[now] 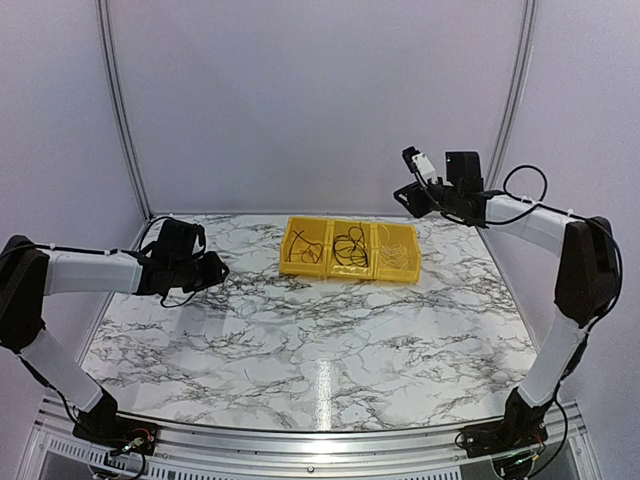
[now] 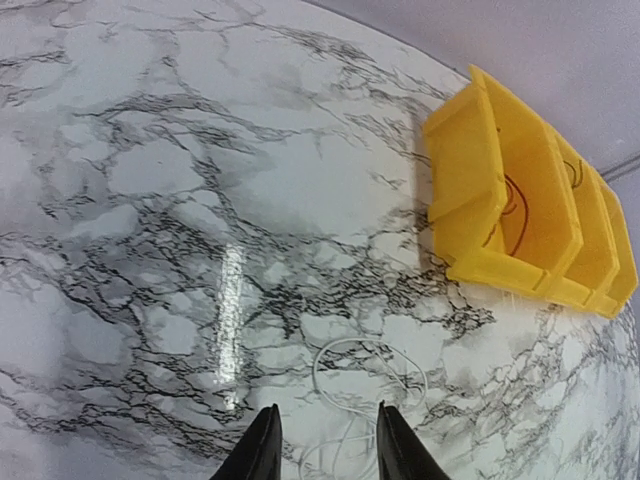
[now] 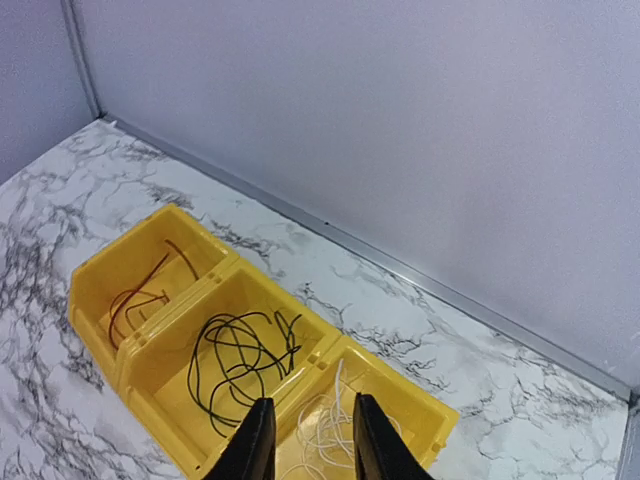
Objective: Untangle the cables
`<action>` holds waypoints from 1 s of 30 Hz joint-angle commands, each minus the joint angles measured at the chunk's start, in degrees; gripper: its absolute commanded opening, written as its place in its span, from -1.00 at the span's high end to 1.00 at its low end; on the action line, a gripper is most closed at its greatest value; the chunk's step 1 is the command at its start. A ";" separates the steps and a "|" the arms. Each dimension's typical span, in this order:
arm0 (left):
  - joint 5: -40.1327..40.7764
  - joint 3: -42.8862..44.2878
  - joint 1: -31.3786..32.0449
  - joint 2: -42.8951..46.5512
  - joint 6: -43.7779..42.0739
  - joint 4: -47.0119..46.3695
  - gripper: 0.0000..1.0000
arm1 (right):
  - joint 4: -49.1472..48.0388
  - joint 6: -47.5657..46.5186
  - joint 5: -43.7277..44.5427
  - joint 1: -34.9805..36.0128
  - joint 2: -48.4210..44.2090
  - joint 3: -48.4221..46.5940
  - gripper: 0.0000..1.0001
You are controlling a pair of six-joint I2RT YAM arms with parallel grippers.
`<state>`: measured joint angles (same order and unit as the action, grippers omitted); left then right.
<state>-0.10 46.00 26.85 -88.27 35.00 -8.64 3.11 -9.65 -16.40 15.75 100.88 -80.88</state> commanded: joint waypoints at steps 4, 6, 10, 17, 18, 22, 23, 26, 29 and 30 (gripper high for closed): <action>-3.19 5.29 -2.49 -3.89 -1.29 10.74 0.18 | 12.78 -18.18 -13.96 6.33 3.91 -6.06 0.71; -10.36 8.25 -2.49 -7.93 -2.97 10.99 0.18 | 16.33 -18.29 -15.05 8.36 6.79 -9.77 0.74; -15.63 11.60 -2.39 -14.90 -1.48 10.26 0.19 | 12.85 -15.18 -15.15 12.31 8.29 -9.52 0.73; -15.69 16.91 -2.33 -22.84 0.66 11.32 0.39 | 12.16 -16.89 -13.11 20.60 11.73 -9.72 0.72; -15.73 17.15 -2.25 -23.54 1.08 11.43 0.41 | 11.91 -16.71 -12.61 21.72 12.78 -10.24 0.72; -16.32 17.20 -1.92 -25.78 1.98 11.37 0.53 | 11.40 -15.14 -11.30 25.53 17.56 -13.66 0.77; -16.45 17.20 -1.83 -26.26 1.67 11.30 0.57 | 11.10 -14.19 -11.15 26.19 18.80 -14.53 0.78; -17.31 17.35 -1.40 -27.51 0.21 11.00 0.76 | 9.43 -9.70 -10.41 27.47 21.93 -16.05 0.79; -17.92 17.22 -1.06 -27.87 -1.45 10.16 0.96 | 8.33 -4.97 -7.00 28.12 24.71 -16.94 0.69; -18.01 17.01 -1.02 -27.71 -1.96 9.67 1.00 | 8.25 -3.89 -6.56 28.18 25.46 -17.20 0.69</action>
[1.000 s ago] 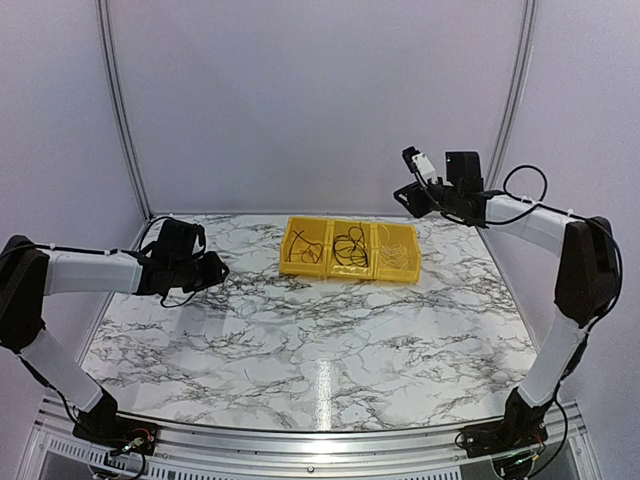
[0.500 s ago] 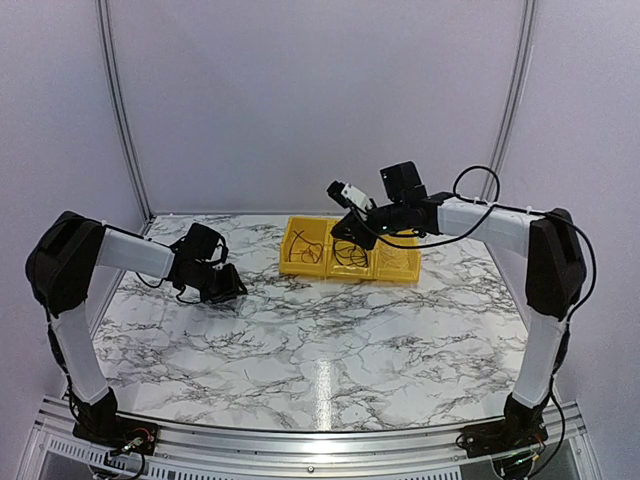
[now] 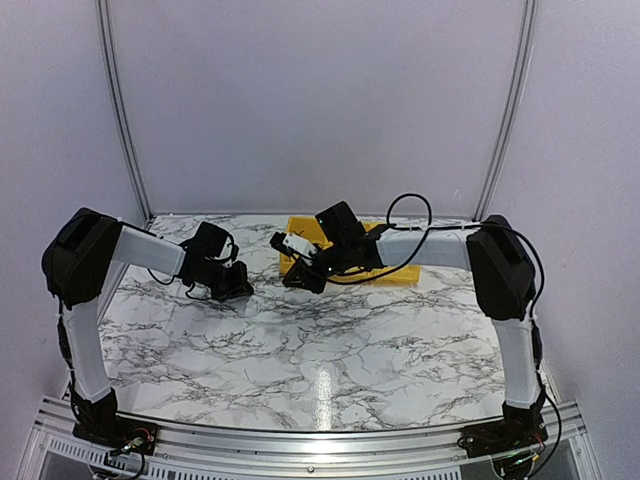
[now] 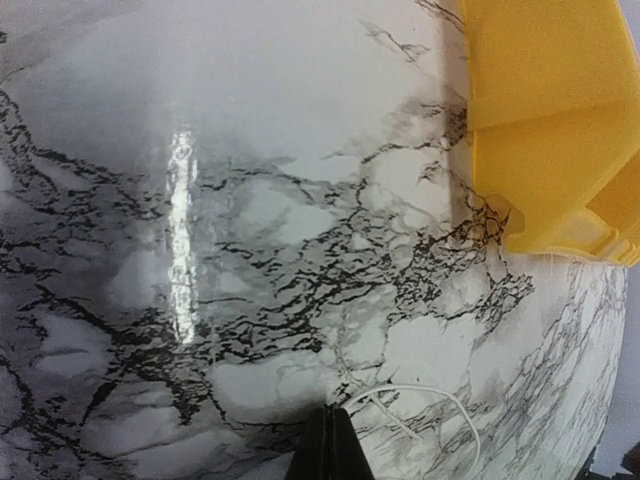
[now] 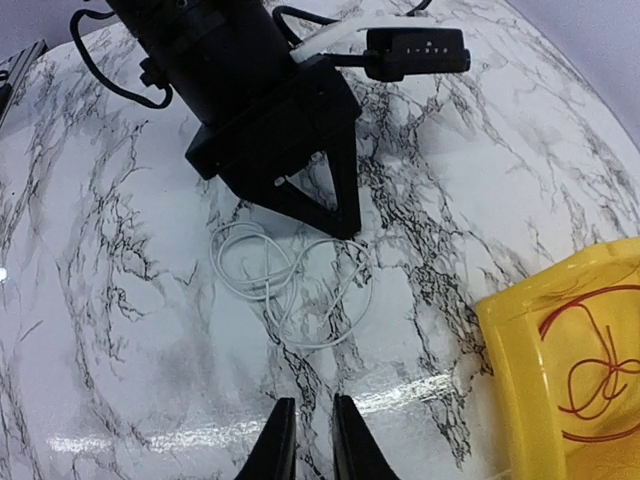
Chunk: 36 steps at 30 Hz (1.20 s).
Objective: Untangle the cables
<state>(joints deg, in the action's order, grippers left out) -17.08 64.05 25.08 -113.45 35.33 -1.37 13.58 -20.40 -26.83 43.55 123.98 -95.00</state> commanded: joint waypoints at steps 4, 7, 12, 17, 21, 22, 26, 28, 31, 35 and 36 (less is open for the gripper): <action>-1.67 -2.46 0.76 -1.00 -3.16 1.89 1.00 | -2.51 10.67 5.84 0.89 4.80 -3.35 0.67; -2.48 -4.10 0.86 0.21 -3.17 0.22 1.00 | -3.11 13.84 5.77 1.01 6.45 -3.76 0.62; -3.63 -6.98 0.85 1.19 -2.83 -1.39 1.00 | -4.03 18.00 1.94 1.13 8.77 -4.91 0.52; -4.23 -7.98 0.93 1.20 -1.58 -2.57 1.00 | -4.12 20.08 -3.37 1.39 11.24 -6.27 0.34; -4.25 -7.98 0.93 1.37 -1.17 -3.02 1.00 | -4.49 23.02 -6.34 1.54 12.62 -6.38 0.23; -4.26 -7.98 0.93 1.29 -1.08 -2.99 1.00 | -4.59 23.44 -6.58 1.54 12.91 -6.46 0.23; -4.20 -7.98 0.93 1.37 -0.99 -3.18 1.00 | -4.76 25.23 -6.08 1.54 14.63 -7.27 0.25; -4.13 -8.06 0.95 1.41 -0.93 -3.12 1.00 | -5.24 26.38 -6.02 1.54 15.22 -7.34 0.27; -4.10 -8.36 1.02 1.51 -0.89 -3.13 1.00 | -6.06 28.28 -6.95 1.54 15.91 -7.43 0.29; -3.87 -9.21 1.02 1.86 -0.88 -3.42 1.00 | -8.49 32.20 -12.53 1.27 16.06 -7.30 0.16; -3.82 -9.47 1.02 1.91 -1.00 -3.62 1.00 | -8.97 32.86 -13.62 1.30 16.22 -7.30 0.14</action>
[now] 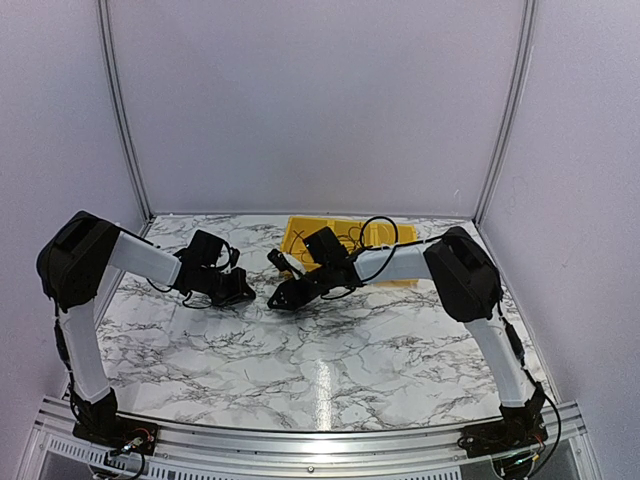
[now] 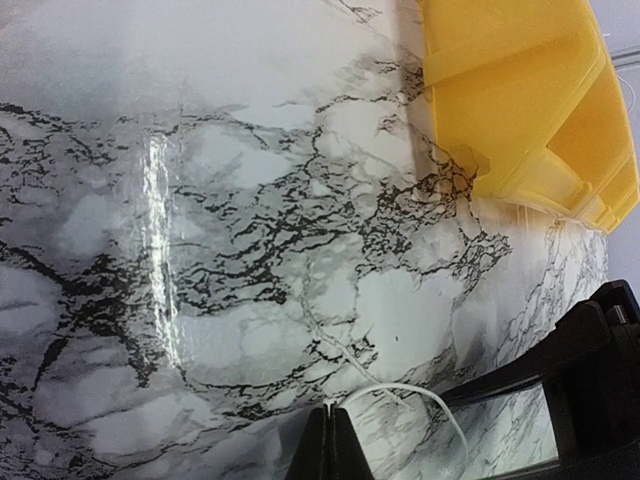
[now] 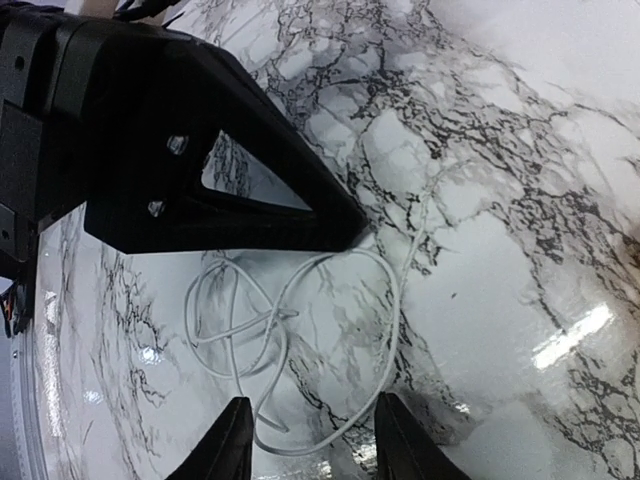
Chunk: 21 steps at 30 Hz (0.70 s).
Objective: Untangle the cables
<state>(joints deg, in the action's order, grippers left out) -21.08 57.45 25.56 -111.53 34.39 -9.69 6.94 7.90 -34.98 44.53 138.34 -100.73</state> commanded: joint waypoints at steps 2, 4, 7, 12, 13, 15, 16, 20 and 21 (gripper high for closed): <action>0.41 -3.35 0.54 0.18 -0.09 4.52 1.00 | -2.82 5.66 -5.41 0.43 2.34 -1.65 0.16; 0.53 -3.75 0.54 0.52 -0.20 4.38 1.00 | -2.94 6.57 -4.87 0.51 2.91 -1.67 0.21; 0.59 -4.08 0.54 0.97 -0.29 4.20 1.00 | -3.51 8.02 -4.50 0.64 3.57 -1.42 0.29; 0.60 -4.39 0.59 1.63 -0.75 3.59 1.00 | -5.21 9.73 -3.56 0.58 3.97 -1.97 0.67; 0.59 -4.24 0.55 1.77 -0.94 3.70 1.00 | -5.24 9.76 -2.99 0.62 3.91 -2.41 0.76; 0.62 -3.94 0.54 2.80 -1.75 4.65 1.00 | -5.28 9.03 -1.74 0.64 3.15 -2.86 0.99; 0.89 -4.04 0.54 3.78 -2.38 4.94 0.96 | -5.33 8.45 -1.01 0.62 2.56 -2.88 1.00; 2.85 -6.24 0.54 10.44 -4.80 5.21 0.60 | -4.57 5.47 1.05 0.59 -0.16 -2.95 1.00; 2.45 -6.96 0.54 12.05 -5.46 4.75 0.53 | -4.23 4.77 1.46 0.64 -0.70 -2.91 1.00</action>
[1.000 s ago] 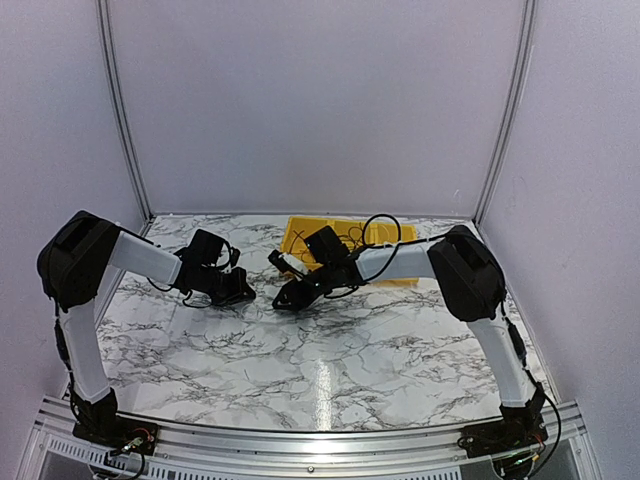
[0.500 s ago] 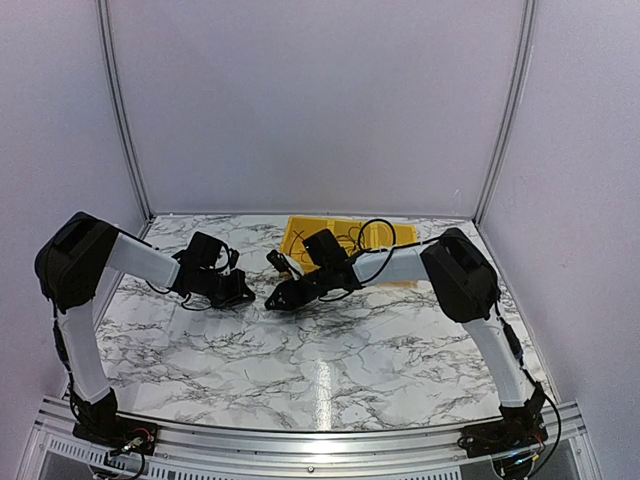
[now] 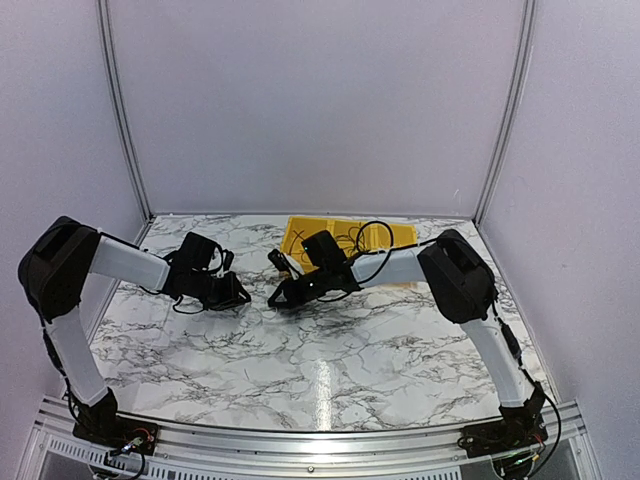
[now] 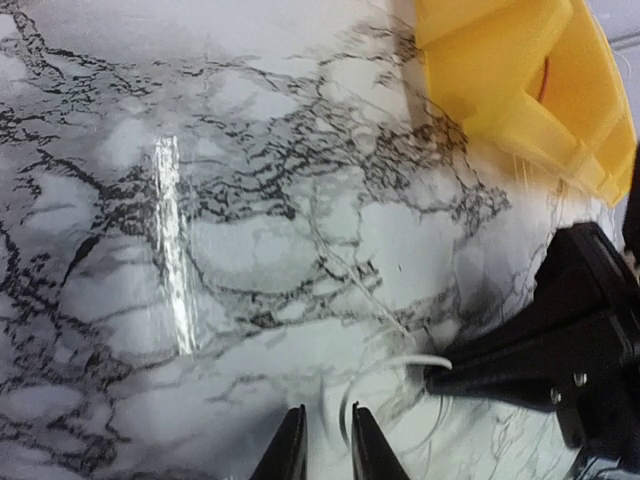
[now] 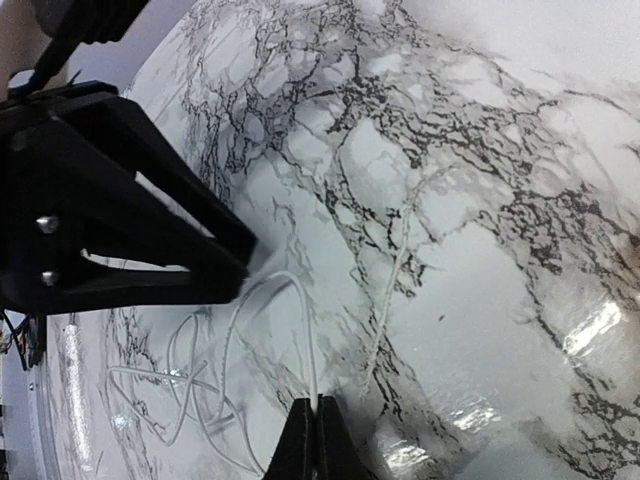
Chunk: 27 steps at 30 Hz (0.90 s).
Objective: Untangle the cables
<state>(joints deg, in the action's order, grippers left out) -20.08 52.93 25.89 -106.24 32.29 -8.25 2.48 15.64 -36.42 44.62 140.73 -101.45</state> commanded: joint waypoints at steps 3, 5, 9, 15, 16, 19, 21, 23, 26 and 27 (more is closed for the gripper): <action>-1.92 -4.87 0.30 10.27 -4.08 0.15 0.38 | 1.02 -4.92 3.20 0.47 -3.77 -2.60 1.00; -3.50 -5.47 0.47 10.83 -4.16 -0.62 0.34 | 1.21 -5.83 3.14 0.46 -3.88 -2.92 1.00; -4.11 -4.12 0.48 7.84 -3.59 -0.55 0.34 | 1.09 -6.64 2.66 0.46 -3.94 -3.56 1.00; -1.22 1.08 0.57 0.02 -0.40 -0.94 0.38 | 0.42 -7.69 0.31 0.42 -4.79 -3.76 1.00; -0.54 1.76 0.57 -1.01 0.09 -1.64 0.39 | 0.42 -7.99 -0.49 0.46 -5.03 -3.51 1.00; 0.20 4.52 0.57 -3.96 1.60 -2.47 0.40 | 0.23 -8.89 -4.29 0.42 -6.06 -2.97 1.00; -0.03 6.08 0.57 -5.37 2.41 -2.47 0.41 | 0.60 -10.25 -6.81 0.42 -7.09 -2.76 1.00; 0.35 7.01 0.57 -6.38 2.76 -2.48 0.44 | 1.39 -12.39 -8.53 0.40 -8.57 -2.81 1.00; 1.97 7.19 0.57 -7.23 2.48 -2.20 0.51 | 3.09 -15.40 -9.49 -0.15 -11.64 -3.79 1.00; 2.44 7.12 0.57 -7.45 2.43 -2.01 0.53 | 3.21 -17.12 -9.19 -0.51 -13.46 -4.24 1.00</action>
<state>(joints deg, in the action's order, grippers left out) -20.51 59.29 26.44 -112.18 34.22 -10.52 4.54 4.36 -41.85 44.60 134.65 -103.26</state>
